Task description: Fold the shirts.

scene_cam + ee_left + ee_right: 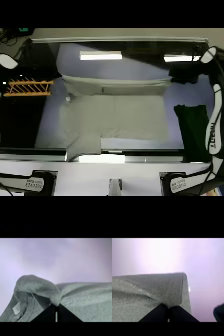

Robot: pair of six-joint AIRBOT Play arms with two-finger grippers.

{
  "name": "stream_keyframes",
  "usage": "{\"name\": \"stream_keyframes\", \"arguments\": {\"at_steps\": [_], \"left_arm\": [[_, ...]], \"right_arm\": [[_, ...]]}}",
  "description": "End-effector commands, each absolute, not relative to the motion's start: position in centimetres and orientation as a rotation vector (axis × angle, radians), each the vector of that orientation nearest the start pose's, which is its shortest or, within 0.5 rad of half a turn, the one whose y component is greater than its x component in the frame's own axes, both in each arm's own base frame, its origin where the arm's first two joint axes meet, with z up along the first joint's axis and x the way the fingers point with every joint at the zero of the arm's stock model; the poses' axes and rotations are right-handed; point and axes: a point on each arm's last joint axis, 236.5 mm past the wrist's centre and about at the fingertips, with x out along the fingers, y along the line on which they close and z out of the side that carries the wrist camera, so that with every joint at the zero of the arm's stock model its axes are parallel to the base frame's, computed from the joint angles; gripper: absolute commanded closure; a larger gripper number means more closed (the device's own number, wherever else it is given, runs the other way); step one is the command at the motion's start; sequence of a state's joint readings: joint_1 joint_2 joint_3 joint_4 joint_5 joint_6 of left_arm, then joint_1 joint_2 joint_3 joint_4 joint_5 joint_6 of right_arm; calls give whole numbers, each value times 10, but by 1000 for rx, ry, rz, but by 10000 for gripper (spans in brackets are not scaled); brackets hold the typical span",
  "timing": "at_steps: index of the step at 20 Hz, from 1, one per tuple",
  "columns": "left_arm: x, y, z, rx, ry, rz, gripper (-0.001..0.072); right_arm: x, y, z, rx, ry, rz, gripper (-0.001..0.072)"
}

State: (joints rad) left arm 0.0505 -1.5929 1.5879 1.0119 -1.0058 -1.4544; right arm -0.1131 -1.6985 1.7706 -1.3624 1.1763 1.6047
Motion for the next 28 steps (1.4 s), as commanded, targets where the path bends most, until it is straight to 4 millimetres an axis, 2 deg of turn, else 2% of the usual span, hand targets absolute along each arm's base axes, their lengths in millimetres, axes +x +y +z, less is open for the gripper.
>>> {"name": "stream_keyframes", "arguments": {"at_steps": [1,5,7,11,13,16,18,21,23,24,28], "left_arm": [[575,-74,40,-530,856,-219,676],[601,-59,36,-565,765,-151,676],[611,-57,38,-564,720,-133,675],[625,-48,55,-560,629,-108,675],[622,-52,46,-558,661,-116,675],[600,-67,13,-552,819,-164,675],[579,-70,6,-525,918,-207,675],[525,-69,2,-426,1117,-322,676],[488,-64,-14,-384,1277,-346,676],[476,-63,-24,-380,1337,-339,676],[454,-62,-49,-426,1440,-290,676]], "right_arm": [[586,-13,31,343,917,-29,692],[614,-28,34,355,792,-79,692],[617,-29,32,357,784,-82,692],[621,-30,33,362,764,-84,692],[613,-28,22,375,820,-88,692],[589,-22,-4,370,961,-85,692],[569,-23,-7,313,1047,-76,692],[519,-27,-11,175,1245,-37,692],[486,-23,-24,162,1392,-16,691],[479,-21,-33,167,1424,-14,691],[454,-18,-68,184,1551,-21,691]]}}
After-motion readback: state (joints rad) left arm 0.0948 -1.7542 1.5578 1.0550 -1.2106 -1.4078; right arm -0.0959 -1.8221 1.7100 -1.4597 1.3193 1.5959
